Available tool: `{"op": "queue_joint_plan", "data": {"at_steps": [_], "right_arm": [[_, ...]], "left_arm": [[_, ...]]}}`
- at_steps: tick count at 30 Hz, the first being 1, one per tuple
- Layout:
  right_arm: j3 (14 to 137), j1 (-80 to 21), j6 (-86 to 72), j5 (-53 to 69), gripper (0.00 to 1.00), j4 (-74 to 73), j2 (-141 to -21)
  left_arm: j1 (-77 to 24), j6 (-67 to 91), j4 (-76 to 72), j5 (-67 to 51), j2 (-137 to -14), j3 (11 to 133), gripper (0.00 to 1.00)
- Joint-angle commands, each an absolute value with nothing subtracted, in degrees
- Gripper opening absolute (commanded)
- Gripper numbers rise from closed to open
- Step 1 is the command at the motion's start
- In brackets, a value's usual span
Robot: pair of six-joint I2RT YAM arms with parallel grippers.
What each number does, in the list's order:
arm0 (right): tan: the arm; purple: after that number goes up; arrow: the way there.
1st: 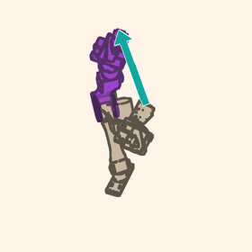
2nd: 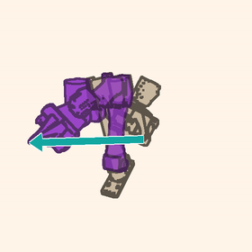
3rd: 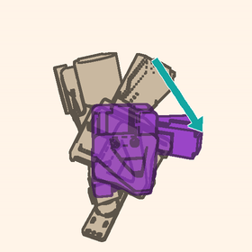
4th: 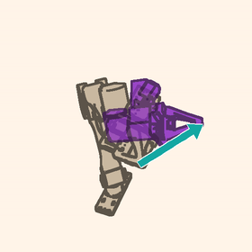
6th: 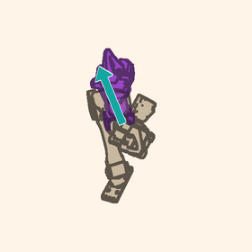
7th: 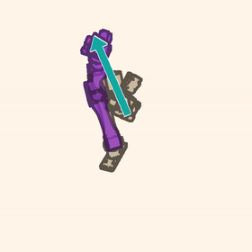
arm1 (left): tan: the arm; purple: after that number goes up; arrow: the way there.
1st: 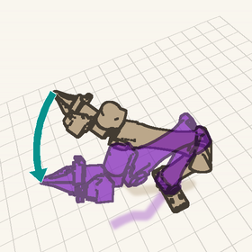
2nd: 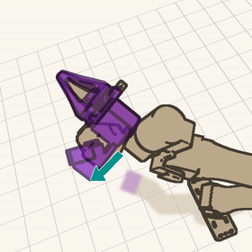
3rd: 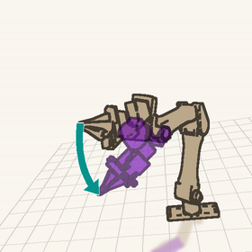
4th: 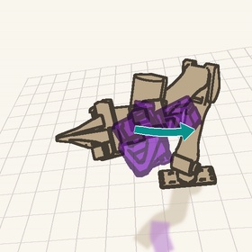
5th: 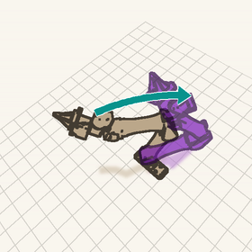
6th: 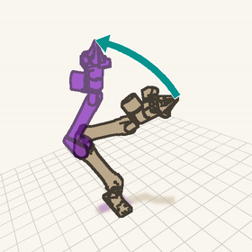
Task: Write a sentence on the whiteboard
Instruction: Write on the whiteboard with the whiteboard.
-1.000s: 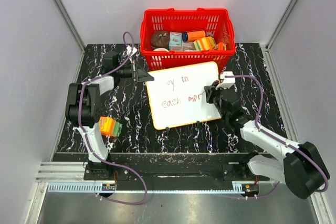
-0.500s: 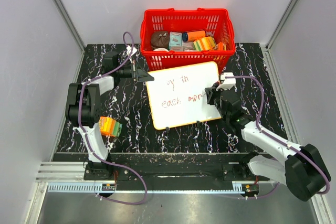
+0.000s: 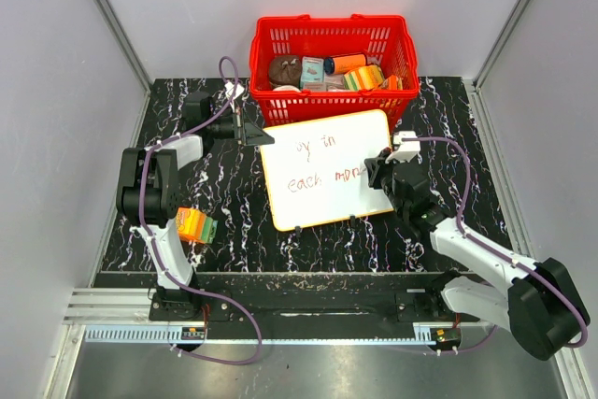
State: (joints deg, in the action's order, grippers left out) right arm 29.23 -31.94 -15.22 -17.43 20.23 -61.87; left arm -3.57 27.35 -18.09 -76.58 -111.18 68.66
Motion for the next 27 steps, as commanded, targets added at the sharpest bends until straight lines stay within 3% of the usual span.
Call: {"op": "queue_joint_plan", "data": {"at_steps": [1, 27], "right_arm": [[31.8, -32.3, -14.9, -19.7, 0.00, 20.7, -62.3], [32.5, -32.3, -14.5, -22.9, 0.00, 19.8, -62.2]], "left_arm": [[-4.3, 17.1, -19.5, -73.9, -112.4, 69.3, 0.00], [-4.5, 15.8, -17.8, -73.7, -112.4, 69.8, 0.00]]}}
